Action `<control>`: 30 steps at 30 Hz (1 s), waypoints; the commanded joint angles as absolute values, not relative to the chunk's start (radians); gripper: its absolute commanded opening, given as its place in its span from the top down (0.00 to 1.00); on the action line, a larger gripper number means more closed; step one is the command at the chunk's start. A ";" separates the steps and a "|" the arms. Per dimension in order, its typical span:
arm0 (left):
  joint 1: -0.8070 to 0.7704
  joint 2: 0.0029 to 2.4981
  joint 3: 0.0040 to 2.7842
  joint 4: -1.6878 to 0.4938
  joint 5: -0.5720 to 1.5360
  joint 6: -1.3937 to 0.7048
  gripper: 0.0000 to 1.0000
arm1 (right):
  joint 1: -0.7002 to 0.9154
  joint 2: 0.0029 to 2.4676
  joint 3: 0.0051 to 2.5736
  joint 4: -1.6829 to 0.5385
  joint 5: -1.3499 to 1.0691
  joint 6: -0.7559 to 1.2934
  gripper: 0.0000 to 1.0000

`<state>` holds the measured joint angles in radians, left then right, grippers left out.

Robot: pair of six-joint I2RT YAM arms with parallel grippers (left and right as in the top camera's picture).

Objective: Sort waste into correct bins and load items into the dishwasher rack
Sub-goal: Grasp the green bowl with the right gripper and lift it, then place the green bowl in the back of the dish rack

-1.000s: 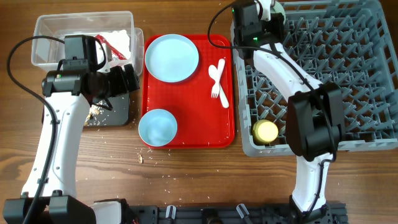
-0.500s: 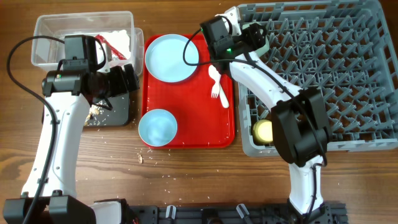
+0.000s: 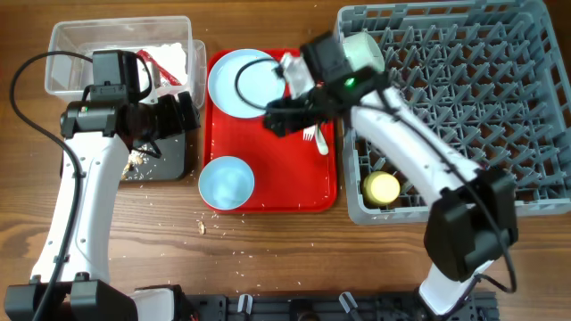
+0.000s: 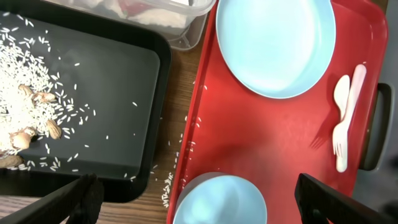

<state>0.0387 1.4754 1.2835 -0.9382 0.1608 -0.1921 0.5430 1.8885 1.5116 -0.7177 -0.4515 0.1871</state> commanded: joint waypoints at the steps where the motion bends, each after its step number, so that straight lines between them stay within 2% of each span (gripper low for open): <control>1: 0.042 1.475 1.285 -0.936 0.159 -0.183 0.00 | 0.670 1.911 1.348 -0.581 -0.471 0.468 0.29; 4: 0.042 1.475 1.285 -0.936 0.159 -0.183 0.00 | 0.767 1.912 1.251 -0.500 -0.305 0.638 0.43; 8: 0.042 1.475 1.285 -0.936 0.159 -0.183 0.00 | 0.793 1.927 1.242 -0.494 -0.249 0.692 0.63; 13: 0.042 1.475 1.285 -0.936 0.159 -0.183 0.00 | 0.793 1.962 1.242 -0.476 -0.237 0.737 0.64; 15: 0.042 1.475 1.285 -0.936 0.159 -0.183 0.00 | 0.793 1.962 1.242 -0.475 -0.237 0.737 0.75; 17: 0.042 1.475 1.285 -0.936 0.159 -0.183 0.00 | 0.793 1.962 1.242 -0.472 -0.237 0.736 0.96; 20: 0.042 1.475 1.285 -0.936 0.159 -0.183 0.00 | 0.781 1.950 1.248 -0.494 -0.260 0.730 0.96; 22: 0.042 1.475 1.285 -0.936 0.159 -0.183 0.00 | 0.735 1.873 1.286 -0.585 -0.229 0.627 0.96; 25: 0.042 1.475 1.285 -0.936 0.159 -0.183 0.00 | 0.633 1.657 1.354 -0.781 0.044 0.599 0.96; 28: 0.042 1.475 1.285 -0.936 0.159 -0.183 0.00 | 0.548 1.323 1.361 -0.868 0.654 0.589 0.96; 30: 0.042 1.475 1.285 -0.936 0.159 -0.183 0.00 | 0.546 1.201 1.361 -0.873 0.937 0.431 0.96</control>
